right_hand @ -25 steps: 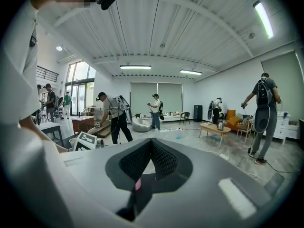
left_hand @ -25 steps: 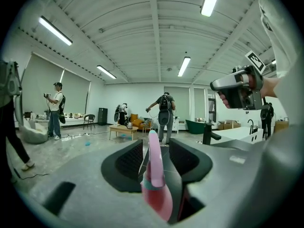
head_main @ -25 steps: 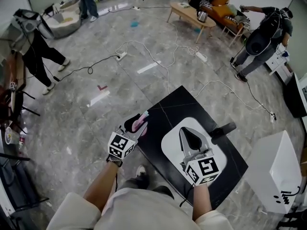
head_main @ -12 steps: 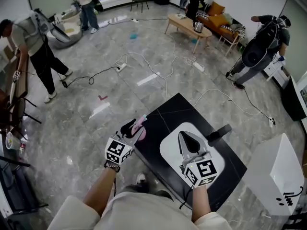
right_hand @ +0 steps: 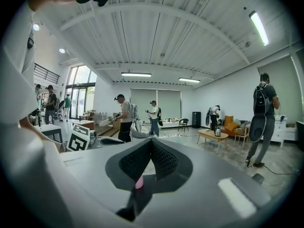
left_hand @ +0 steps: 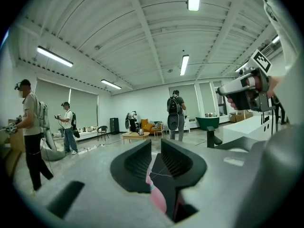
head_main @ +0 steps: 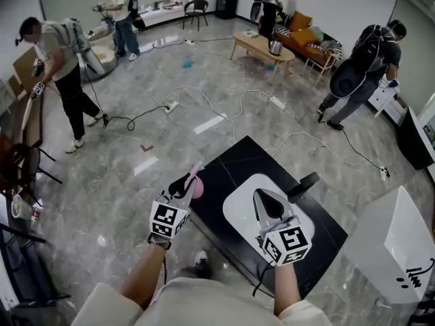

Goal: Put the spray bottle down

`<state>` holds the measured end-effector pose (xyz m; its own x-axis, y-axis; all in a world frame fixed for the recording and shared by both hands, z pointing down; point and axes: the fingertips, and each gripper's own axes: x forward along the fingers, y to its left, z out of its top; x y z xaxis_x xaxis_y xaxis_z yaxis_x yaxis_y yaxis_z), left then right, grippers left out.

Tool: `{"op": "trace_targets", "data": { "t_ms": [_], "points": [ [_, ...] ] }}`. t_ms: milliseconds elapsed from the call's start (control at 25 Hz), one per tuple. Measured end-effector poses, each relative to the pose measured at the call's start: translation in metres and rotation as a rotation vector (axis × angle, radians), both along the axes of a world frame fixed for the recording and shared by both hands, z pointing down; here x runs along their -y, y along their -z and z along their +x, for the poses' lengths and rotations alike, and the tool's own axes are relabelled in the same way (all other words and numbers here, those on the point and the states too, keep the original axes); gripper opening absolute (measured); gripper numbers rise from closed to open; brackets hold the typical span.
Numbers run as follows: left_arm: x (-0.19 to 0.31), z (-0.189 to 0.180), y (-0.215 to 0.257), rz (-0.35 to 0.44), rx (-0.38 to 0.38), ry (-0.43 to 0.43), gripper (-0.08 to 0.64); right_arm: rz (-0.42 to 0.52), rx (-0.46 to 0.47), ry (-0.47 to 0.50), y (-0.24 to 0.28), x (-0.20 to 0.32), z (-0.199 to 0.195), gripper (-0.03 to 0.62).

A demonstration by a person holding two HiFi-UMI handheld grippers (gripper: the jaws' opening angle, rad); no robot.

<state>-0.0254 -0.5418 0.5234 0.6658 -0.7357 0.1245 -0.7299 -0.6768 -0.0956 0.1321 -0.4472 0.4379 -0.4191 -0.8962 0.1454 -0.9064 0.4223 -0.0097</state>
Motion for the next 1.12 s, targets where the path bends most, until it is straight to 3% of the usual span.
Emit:
{"op": "trace_targets", "data": {
  "t_ms": [280, 560, 1120],
  "points": [
    [-0.038, 0.012, 0.022, 0.012, -0.007, 0.006, 0.005, 0.012, -0.007, -0.005, 0.01, -0.04, 0.015, 0.008],
    [-0.095, 0.028, 0.044, 0.002, -0.014, -0.051, 0.005, 0.007, -0.069, 0.007, 0.018, -0.087, 0.017, 0.008],
    [-0.226, 0.045, 0.116, 0.084, -0.045, -0.084, 0.006, 0.058, -0.059, 0.035, 0.056, -0.183, 0.023, 0.008]
  ]
}}
